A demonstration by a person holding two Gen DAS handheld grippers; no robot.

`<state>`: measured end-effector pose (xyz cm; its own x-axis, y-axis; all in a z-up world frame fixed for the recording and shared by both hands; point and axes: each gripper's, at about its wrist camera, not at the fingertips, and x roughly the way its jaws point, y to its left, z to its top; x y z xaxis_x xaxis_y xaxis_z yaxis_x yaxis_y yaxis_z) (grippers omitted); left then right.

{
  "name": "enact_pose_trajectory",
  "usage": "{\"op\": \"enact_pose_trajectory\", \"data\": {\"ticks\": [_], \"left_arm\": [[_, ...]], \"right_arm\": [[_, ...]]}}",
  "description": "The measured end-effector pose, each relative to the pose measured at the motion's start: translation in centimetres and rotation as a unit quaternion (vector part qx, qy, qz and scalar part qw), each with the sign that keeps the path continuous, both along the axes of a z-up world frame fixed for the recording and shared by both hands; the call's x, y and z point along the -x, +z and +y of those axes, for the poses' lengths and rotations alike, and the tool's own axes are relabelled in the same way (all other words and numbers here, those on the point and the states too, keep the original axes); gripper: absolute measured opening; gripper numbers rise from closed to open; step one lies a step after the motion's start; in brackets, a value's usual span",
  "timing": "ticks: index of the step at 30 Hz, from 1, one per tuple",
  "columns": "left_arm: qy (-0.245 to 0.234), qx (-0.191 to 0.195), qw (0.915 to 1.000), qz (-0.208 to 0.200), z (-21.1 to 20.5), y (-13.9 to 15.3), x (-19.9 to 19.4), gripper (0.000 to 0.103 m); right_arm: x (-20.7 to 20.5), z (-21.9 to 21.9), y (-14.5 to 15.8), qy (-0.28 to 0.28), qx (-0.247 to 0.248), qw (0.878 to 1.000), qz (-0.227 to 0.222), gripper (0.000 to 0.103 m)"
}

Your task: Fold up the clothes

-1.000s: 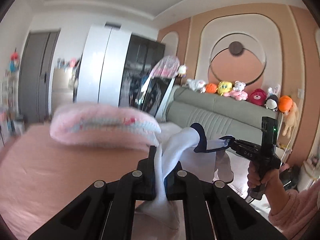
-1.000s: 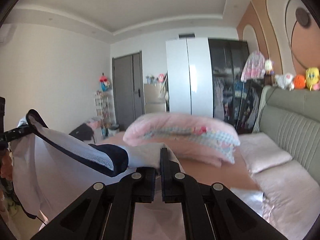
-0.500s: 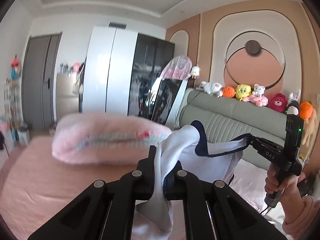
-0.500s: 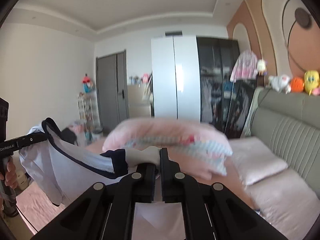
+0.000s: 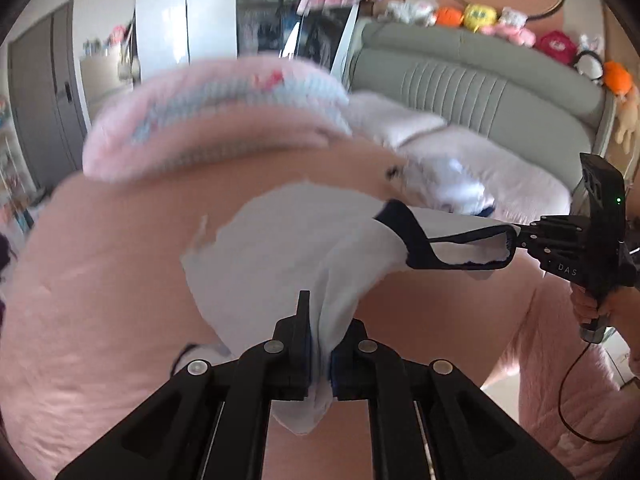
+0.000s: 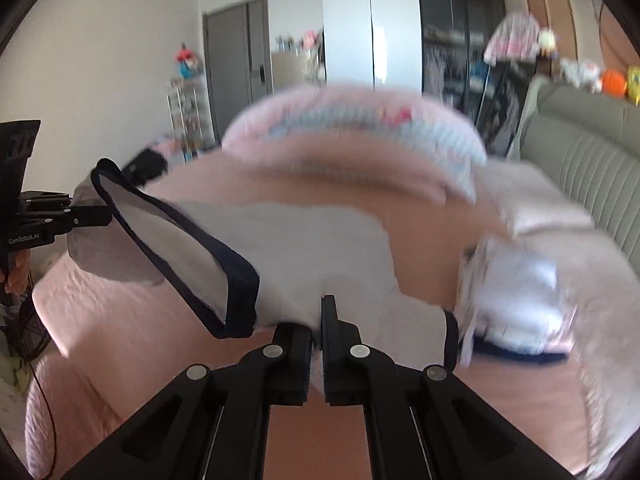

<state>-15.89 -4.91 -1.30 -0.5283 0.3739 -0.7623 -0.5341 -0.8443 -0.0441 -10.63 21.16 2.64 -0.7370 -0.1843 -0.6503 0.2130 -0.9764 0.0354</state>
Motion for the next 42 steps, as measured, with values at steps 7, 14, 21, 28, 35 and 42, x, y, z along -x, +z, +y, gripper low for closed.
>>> {"op": "enact_pose_trajectory", "data": {"ticks": [7, 14, 21, 28, 35, 42], "left_arm": [[0.019, 0.068, 0.9788, -0.192, 0.4, -14.3, -1.4, 0.013], [0.106, -0.139, 0.974, -0.144, -4.5, -8.4, -4.1, 0.057], [0.161, -0.094, 0.9773, -0.1, -3.7, -9.7, -2.4, 0.057], [0.113, 0.007, 0.979, -0.17, 0.9, -13.7, -2.4, 0.057], [0.088, 0.018, 0.9827, -0.162, 0.9, -14.8, -8.7, 0.057], [0.133, -0.117, 0.9749, -0.135, -3.4, -10.6, -9.4, 0.057]], "right_arm": [[-1.7, -2.2, -15.9, 0.028, -0.063, 0.977, -0.201, 0.003], [-2.7, 0.5, -12.4, 0.028, 0.021, 0.983, -0.18, 0.004], [0.2, 2.5, -9.7, 0.02, 0.144, 0.976, -0.161, 0.005], [3.7, -2.2, -14.7, 0.011, 0.024, 0.974, -0.224, 0.027], [-1.7, -2.6, -16.2, 0.033, -0.023, 0.978, -0.204, 0.032], [-2.1, -0.7, -14.7, 0.039, -0.002, 0.969, -0.245, 0.035]]}}
